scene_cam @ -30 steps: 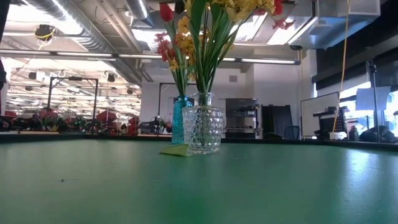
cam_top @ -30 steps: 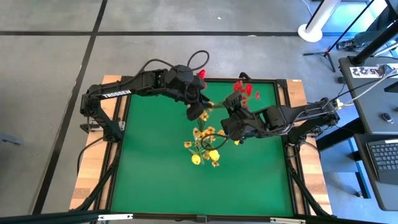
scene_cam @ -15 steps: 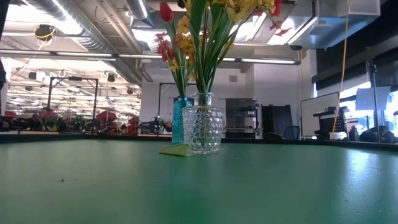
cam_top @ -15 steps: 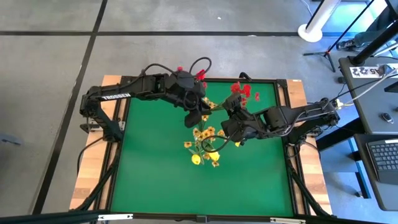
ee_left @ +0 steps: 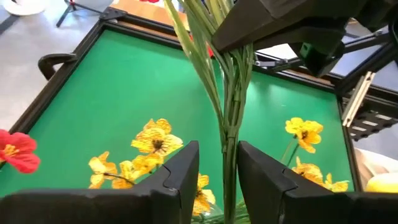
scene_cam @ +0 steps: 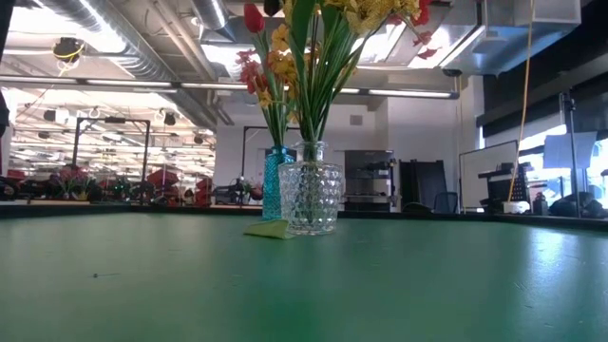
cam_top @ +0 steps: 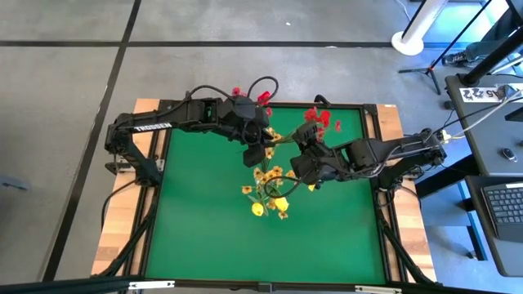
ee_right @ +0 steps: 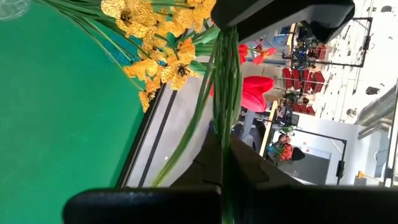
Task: Sort flowers into vase by color
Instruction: Put the red flowers into the blue vase
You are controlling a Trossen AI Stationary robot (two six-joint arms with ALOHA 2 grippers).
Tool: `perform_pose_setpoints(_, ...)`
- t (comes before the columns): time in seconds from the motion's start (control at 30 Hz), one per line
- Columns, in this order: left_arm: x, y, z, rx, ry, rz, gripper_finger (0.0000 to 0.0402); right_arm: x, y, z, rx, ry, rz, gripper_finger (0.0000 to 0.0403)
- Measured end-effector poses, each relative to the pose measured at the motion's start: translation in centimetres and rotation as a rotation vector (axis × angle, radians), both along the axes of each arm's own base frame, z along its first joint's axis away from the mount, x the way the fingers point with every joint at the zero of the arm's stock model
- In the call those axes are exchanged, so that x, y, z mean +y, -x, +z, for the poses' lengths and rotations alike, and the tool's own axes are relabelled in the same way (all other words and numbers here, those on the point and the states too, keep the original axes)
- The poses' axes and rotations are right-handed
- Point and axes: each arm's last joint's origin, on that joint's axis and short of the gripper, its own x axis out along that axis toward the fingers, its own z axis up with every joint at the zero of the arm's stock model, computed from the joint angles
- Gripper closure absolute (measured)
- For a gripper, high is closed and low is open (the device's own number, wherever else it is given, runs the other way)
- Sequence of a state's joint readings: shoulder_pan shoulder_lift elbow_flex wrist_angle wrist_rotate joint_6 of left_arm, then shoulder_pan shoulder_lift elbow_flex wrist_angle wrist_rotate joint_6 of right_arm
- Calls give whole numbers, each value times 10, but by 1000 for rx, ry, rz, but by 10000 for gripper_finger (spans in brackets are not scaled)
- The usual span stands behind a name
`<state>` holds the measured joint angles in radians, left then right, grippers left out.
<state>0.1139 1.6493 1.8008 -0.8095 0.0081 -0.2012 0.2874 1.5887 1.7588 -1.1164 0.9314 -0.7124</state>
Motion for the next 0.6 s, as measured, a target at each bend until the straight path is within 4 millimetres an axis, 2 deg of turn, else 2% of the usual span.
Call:
perform_pose_setpoints(0.27,-5,0,0,7,-25,-29,389,0,0,0,-3,1,-1,402)
perform_pose_setpoints(0.43,-6,0,-1,17,-39,-38,396,0,-3,3,-49,9,-18,380)
perform_pose_setpoints(0.6,-5,0,0,11,-64,-11,398,6,-2,7,-113,78,-62,338)
